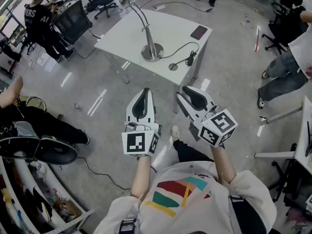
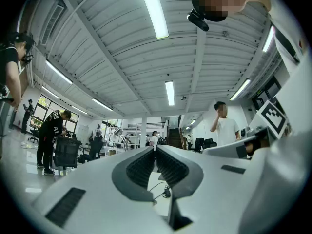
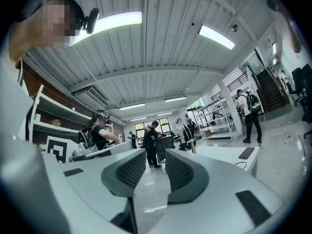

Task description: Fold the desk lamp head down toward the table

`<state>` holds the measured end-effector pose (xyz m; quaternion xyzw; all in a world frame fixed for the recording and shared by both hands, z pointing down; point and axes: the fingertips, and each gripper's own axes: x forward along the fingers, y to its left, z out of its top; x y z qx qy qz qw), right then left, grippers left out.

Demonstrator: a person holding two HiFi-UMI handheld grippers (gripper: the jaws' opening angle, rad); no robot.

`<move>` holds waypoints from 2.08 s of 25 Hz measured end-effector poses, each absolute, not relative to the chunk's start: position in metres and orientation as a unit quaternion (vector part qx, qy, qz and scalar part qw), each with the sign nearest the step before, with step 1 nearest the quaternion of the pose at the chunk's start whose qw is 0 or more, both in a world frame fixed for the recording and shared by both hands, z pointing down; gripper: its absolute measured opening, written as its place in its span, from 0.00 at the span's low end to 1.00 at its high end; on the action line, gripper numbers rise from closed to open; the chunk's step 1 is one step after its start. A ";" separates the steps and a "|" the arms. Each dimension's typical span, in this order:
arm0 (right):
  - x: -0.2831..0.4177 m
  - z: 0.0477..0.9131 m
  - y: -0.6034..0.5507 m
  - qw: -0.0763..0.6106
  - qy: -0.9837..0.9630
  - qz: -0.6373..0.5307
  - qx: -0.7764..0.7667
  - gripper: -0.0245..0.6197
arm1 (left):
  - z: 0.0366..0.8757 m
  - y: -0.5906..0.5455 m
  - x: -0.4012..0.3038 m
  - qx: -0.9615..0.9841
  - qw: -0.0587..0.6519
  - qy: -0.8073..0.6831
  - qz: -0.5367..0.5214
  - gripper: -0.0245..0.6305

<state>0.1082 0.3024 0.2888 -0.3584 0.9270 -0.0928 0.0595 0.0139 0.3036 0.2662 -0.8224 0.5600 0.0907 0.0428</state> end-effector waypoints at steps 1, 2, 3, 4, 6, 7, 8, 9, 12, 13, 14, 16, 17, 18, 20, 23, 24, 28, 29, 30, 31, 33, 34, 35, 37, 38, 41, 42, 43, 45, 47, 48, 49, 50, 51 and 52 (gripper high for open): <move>0.105 0.289 0.283 0.055 0.929 -0.094 -0.355 0.20 | 0.266 0.284 0.012 -0.821 0.041 0.562 0.089 0.11; 0.102 0.289 0.264 0.052 0.930 -0.095 -0.351 0.20 | 0.265 0.265 0.009 -0.820 0.040 0.564 0.087 0.11; 0.099 0.288 0.244 0.049 0.931 -0.094 -0.349 0.20 | 0.262 0.244 0.007 -0.819 0.040 0.566 0.086 0.11; 0.096 0.285 0.223 0.048 0.932 -0.093 -0.347 0.20 | 0.258 0.222 0.004 -0.818 0.041 0.568 0.086 0.11; 0.092 0.278 0.181 0.050 0.934 -0.093 -0.342 0.20 | 0.247 0.178 -0.002 -0.814 0.048 0.572 0.088 0.11; 0.090 0.275 0.161 0.051 0.935 -0.095 -0.338 0.20 | 0.242 0.158 -0.006 -0.812 0.052 0.575 0.089 0.11; 0.087 0.273 0.143 0.052 0.936 -0.098 -0.333 0.20 | 0.237 0.141 -0.009 -0.809 0.056 0.578 0.089 0.11; 0.085 0.272 0.126 0.053 0.938 -0.100 -0.328 0.20 | 0.235 0.124 -0.012 -0.808 0.058 0.580 0.089 0.11; 0.076 0.264 0.079 0.063 0.945 -0.108 -0.302 0.20 | 0.228 0.078 -0.021 -0.808 0.056 0.579 0.092 0.11; 0.072 0.262 0.068 0.068 0.946 -0.114 -0.295 0.20 | 0.227 0.066 -0.024 -0.809 0.055 0.578 0.090 0.11; 0.069 0.261 0.057 0.070 0.946 -0.120 -0.293 0.20 | 0.226 0.056 -0.027 -0.810 0.055 0.577 0.087 0.11; 0.062 0.261 0.033 0.064 0.945 -0.124 -0.296 0.20 | 0.225 0.034 -0.034 -0.813 0.058 0.573 0.081 0.11; 0.057 0.261 0.020 0.060 0.945 -0.121 -0.299 0.20 | 0.226 0.021 -0.039 -0.816 0.059 0.570 0.080 0.12; 0.051 0.262 0.006 0.057 0.945 -0.116 -0.300 0.20 | 0.227 0.006 -0.044 -0.818 0.060 0.566 0.080 0.12; 0.040 0.262 -0.024 0.050 0.946 -0.108 -0.302 0.20 | 0.230 -0.027 -0.055 -0.823 0.066 0.559 0.079 0.16; 0.027 0.258 -0.064 0.032 0.944 -0.090 -0.316 0.13 | 0.224 -0.068 -0.068 -0.828 0.090 0.548 0.070 0.19; 0.022 0.254 -0.075 0.024 0.944 -0.079 -0.319 0.08 | 0.220 -0.079 -0.072 -0.829 0.101 0.545 0.065 0.20; 0.002 0.242 -0.123 -0.017 0.948 -0.061 -0.313 0.05 | 0.195 -0.124 -0.085 -0.832 0.131 0.534 0.068 0.20; -0.002 0.242 -0.137 -0.030 0.947 -0.060 -0.314 0.05 | 0.190 -0.135 -0.087 -0.834 0.133 0.531 0.073 0.20; -0.005 0.243 -0.150 -0.044 0.945 -0.058 -0.319 0.05 | 0.187 -0.145 -0.089 -0.837 0.134 0.525 0.072 0.20; -0.008 0.245 -0.160 -0.060 0.942 -0.055 -0.326 0.06 | 0.188 -0.153 -0.090 -0.842 0.134 0.519 0.066 0.20; -0.013 0.250 -0.174 -0.087 0.936 -0.044 -0.340 0.06 | 0.191 -0.164 -0.093 -0.854 0.130 0.501 0.052 0.20; -0.016 0.252 -0.178 -0.094 0.934 -0.038 -0.343 0.06 | 0.193 -0.166 -0.093 -0.861 0.123 0.490 0.050 0.20; -0.018 0.254 -0.181 -0.097 0.933 -0.037 -0.344 0.06 | 0.195 -0.166 -0.093 -0.869 0.114 0.478 0.052 0.20; -0.021 0.258 -0.185 -0.097 0.935 -0.048 -0.338 0.06 | 0.199 -0.166 -0.093 -0.882 0.096 0.458 0.058 0.20; -0.023 0.259 -0.187 -0.095 0.937 -0.059 -0.331 0.09 | 0.200 -0.166 -0.094 -0.885 0.093 0.453 0.058 0.21; -0.029 0.260 -0.192 -0.091 0.945 -0.083 -0.305 0.17 | 0.203 -0.168 -0.097 -0.885 0.098 0.453 0.046 0.27; -0.031 0.259 -0.194 -0.090 0.948 -0.080 -0.295 0.17 | 0.203 -0.169 -0.097 -0.884 0.102 0.455 0.040 0.27; -0.033 0.258 -0.195 -0.089 0.951 -0.073 -0.287 0.17 | 0.204 -0.169 -0.097 -0.882 0.108 0.457 0.032 0.27; -0.036 0.257 -0.196 -0.089 0.956 -0.056 -0.274 0.17 | 0.209 -0.168 -0.096 -0.877 0.123 0.464 0.010 0.27; -0.038 0.257 -0.197 -0.089 0.959 -0.050 -0.263 0.17 | 0.216 -0.166 -0.095 -0.877 0.135 0.461 -0.014 0.27; -0.040 0.257 -0.197 -0.087 0.961 -0.050 -0.257 0.17 | 0.218 -0.166 -0.094 -0.879 0.135 0.458 -0.020 0.26; -0.041 0.256 -0.197 -0.087 0.963 -0.048 -0.252 0.17 | 0.218 -0.166 -0.094 -0.880 0.134 0.455 -0.023 0.26; -0.042 0.255 -0.197 -0.087 0.964 -0.045 -0.249 0.17 | 0.218 -0.166 -0.094 -0.880 0.135 0.454 -0.025 0.26; -0.042 0.254 -0.197 -0.089 0.964 -0.040 -0.247 0.14 | 0.219 -0.166 -0.094 -0.880 0.139 0.453 -0.031 0.26; -0.042 0.254 -0.198 -0.091 0.964 -0.036 -0.245 0.10 | 0.220 -0.166 -0.093 -0.880 0.143 0.451 -0.039 0.26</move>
